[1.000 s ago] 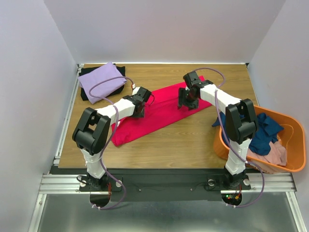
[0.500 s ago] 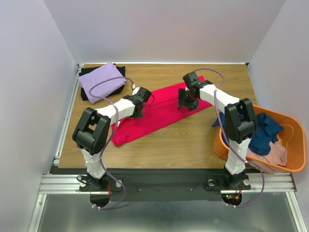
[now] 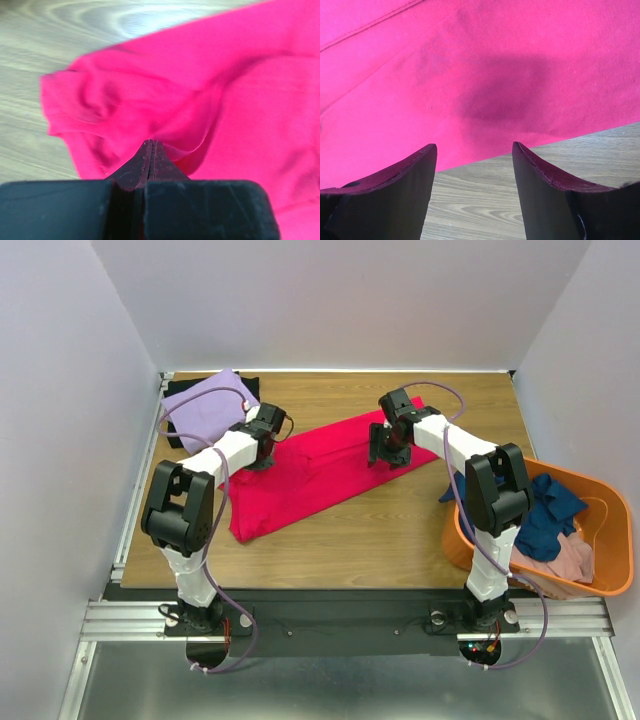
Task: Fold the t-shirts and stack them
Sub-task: Fold the tshirt
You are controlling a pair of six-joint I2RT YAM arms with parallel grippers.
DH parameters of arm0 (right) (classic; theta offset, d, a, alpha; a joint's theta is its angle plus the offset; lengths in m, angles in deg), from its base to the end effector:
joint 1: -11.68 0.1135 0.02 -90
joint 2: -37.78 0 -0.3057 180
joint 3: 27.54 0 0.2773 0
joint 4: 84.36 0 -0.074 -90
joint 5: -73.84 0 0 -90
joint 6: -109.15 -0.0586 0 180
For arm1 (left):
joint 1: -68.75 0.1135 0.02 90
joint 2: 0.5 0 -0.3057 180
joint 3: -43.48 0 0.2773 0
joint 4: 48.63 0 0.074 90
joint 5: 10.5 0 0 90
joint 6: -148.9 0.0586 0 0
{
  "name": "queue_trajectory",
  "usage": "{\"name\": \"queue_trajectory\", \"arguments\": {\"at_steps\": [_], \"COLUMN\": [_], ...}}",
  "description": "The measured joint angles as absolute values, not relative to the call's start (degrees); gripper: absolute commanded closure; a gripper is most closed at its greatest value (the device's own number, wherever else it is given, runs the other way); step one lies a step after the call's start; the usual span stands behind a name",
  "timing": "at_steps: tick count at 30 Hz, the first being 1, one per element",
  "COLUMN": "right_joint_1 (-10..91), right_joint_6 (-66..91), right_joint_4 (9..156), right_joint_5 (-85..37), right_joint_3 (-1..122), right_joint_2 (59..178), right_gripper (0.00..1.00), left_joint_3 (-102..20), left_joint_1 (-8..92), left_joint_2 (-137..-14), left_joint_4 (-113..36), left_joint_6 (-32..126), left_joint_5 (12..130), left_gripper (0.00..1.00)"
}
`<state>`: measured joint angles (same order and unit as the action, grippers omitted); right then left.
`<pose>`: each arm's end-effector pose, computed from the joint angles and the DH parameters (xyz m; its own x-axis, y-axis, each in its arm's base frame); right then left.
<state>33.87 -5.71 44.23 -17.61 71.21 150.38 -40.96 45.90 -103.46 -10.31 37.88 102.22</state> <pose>0.4274 0.1759 0.2089 -0.9259 0.0762 -0.3701 0.0021 0.9804 0.1968 0.3972 -0.1428 0.2161 -0.7788 -0.0309 -0.6266 -0.1241 0.9866 0.1056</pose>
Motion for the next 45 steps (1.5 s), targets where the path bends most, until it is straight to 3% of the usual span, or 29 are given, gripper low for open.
{"name": "queue_trajectory", "arguments": {"at_steps": [15,19,21,22,26,29,36,45], "right_joint_1": [33.87,33.87,33.87,33.87,33.87,33.87,33.87,33.61], "right_joint_6": [-5.71,-5.71,-5.71,-5.74,-5.74,-5.69,-4.49,-3.97], "right_joint_4": [44.23,44.21,44.23,44.23,44.21,44.23,44.10,44.05], "right_joint_5": [-17.57,-17.39,-17.30,-17.24,-17.24,-16.10,-12.65,-10.33], "right_joint_3": [71.21,71.21,71.21,71.19,71.19,71.19,72.52,76.70], "right_joint_2": [150.38,150.38,150.38,150.38,150.38,150.38,150.38,151.30], "right_gripper": [0.32,0.32,0.32,0.32,0.32,0.32,0.31,0.31], "left_joint_3": [-43.72,-46.65,-47.54,-48.00,-49.20,-49.73,-49.73,-48.77], "left_joint_1": [51.52,52.24,52.89,53.22,53.90,53.97,52.15,43.23], "left_joint_2": [-104.11,-105.36,-105.80,-106.04,-106.36,-106.34,-104.38,-100.53], "left_joint_4": [-9.87,-9.52,-9.15,-8.56,-7.31,-6.31,-4.76,-6.18], "left_joint_6": [39.54,39.28,38.91,38.62,37.36,36.31,34.12,30.93], "left_joint_5": [100.06,100.52,101.06,101.54,103.25,104.19,104.36,96.47], "left_gripper": [1.00,0.91,0.65,0.46,0.19,0.11,0.10,0.10]}}
